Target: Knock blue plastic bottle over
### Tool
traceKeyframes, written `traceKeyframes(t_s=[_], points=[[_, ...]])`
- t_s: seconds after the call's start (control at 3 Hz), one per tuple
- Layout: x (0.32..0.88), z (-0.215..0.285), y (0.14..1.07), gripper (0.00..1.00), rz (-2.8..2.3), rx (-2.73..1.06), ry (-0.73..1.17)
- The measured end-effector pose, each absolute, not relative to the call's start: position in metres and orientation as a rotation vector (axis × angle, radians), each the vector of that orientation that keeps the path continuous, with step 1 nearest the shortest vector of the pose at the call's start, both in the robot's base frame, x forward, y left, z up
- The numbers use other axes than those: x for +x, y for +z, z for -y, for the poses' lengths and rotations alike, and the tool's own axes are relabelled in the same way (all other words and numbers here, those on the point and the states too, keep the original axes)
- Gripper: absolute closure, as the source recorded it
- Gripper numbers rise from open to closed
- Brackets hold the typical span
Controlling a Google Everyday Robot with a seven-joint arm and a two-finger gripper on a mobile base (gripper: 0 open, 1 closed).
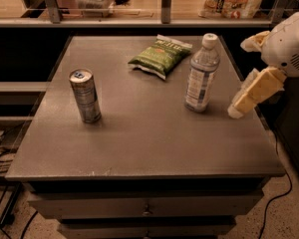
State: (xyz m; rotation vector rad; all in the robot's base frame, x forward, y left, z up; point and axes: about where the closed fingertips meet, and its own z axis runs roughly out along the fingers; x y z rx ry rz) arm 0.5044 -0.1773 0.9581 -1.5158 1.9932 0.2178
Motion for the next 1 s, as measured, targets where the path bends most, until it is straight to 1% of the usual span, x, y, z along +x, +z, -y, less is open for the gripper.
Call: traceKeyframes(t_s=[1.0], points=[[0.519,0.17,0.957,0.0,-1.916,-1.409,0.3]])
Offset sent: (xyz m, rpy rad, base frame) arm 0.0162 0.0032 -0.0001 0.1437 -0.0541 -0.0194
